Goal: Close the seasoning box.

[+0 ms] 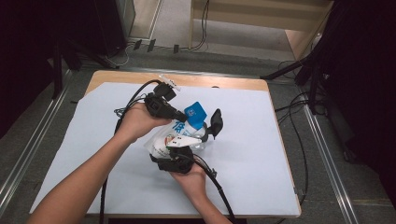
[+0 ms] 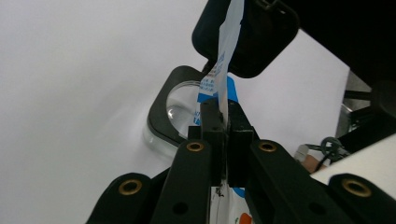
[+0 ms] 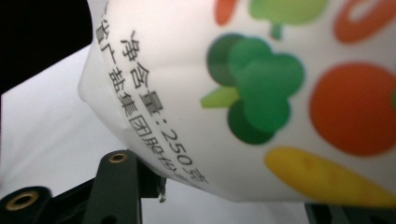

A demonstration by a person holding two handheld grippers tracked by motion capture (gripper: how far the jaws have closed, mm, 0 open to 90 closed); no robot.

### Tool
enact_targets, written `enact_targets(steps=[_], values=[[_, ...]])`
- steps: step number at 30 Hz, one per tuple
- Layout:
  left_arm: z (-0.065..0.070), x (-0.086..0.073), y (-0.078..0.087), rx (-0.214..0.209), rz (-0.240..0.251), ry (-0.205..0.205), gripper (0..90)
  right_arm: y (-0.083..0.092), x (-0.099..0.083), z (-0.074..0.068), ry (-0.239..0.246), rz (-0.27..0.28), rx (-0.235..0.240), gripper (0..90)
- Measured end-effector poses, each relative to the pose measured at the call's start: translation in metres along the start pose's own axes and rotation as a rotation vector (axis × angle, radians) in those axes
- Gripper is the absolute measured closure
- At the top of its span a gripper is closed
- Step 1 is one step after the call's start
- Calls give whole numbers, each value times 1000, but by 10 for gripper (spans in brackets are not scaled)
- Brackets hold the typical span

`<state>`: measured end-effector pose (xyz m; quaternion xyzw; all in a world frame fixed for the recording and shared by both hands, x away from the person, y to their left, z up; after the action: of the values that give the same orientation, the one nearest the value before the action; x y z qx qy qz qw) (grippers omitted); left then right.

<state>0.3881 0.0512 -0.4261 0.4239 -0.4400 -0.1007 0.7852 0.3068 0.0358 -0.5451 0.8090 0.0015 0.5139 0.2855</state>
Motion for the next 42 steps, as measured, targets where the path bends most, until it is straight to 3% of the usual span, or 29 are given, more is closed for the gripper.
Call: enact_targets(steps=[7,14,29,31,36,42], values=[[-2,6,-6,12,1,9,898,0,7,0,-30,2,29,527],[-4,8,-14,6,-16,27,892,1,9,2,-93,15,60,549],[-6,8,-21,-23,-30,44,871,4,13,1,-121,48,93,595],[-5,6,-20,-31,-23,55,857,7,14,3,-144,72,102,601],[-5,1,-14,-52,-19,60,855,11,12,5,-130,77,91,607],[-5,-1,-16,-25,-41,79,896,9,10,0,-110,69,115,572]])
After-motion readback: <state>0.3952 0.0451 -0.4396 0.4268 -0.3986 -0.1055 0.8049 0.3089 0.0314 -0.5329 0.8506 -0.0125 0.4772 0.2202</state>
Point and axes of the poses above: each handheld gripper's, and its own axes: y roughly backward along the jaws, x roughly out of its top, z roughly to its right, the point moved 7 cm from there along -y, roughly forward along the jaws, and after that the axes turned 5 degrees about x, right-handed, at the moved point
